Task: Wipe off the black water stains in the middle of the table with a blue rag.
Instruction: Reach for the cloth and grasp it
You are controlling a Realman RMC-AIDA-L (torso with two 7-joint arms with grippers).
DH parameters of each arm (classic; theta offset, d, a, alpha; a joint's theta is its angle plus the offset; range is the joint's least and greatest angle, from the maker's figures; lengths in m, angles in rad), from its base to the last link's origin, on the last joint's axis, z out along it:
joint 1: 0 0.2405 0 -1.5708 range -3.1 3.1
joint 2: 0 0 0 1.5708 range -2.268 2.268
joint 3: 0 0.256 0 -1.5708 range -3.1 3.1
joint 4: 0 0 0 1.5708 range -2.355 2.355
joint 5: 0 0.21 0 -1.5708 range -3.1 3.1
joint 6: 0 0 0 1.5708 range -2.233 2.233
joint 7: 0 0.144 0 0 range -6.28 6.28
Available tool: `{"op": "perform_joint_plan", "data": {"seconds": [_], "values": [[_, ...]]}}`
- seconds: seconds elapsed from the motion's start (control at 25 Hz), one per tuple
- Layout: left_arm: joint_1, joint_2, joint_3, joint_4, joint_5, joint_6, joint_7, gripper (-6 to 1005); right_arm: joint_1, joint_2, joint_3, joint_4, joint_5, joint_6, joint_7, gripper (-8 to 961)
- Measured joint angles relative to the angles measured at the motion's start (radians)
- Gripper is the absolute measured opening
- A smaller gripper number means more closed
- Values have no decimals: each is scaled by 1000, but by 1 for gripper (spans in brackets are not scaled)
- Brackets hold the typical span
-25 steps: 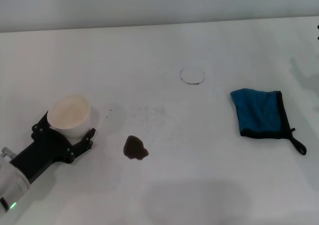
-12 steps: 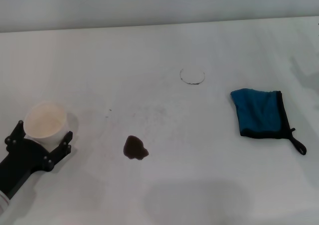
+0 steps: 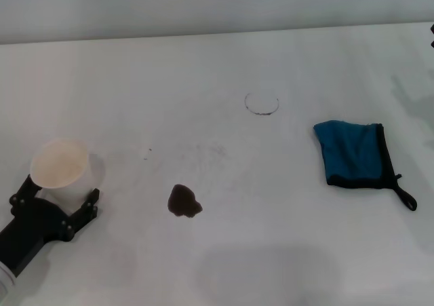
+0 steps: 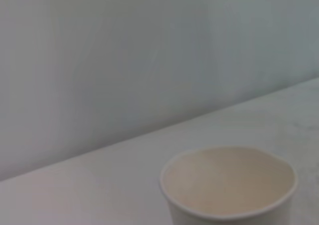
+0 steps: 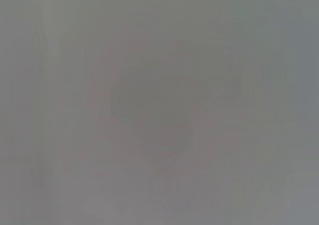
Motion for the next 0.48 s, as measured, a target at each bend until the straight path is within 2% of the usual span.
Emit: {"op": "perform_joint_plan", "data": {"seconds": [0.32, 0.48], "values": [[-10, 1, 2, 6, 3, -8, -2, 882, 9, 1, -9, 0, 0, -3, 0, 853], [20, -1, 4, 8, 6, -4, -2, 882, 7, 2, -11, 0, 0, -5, 0, 853]]}}
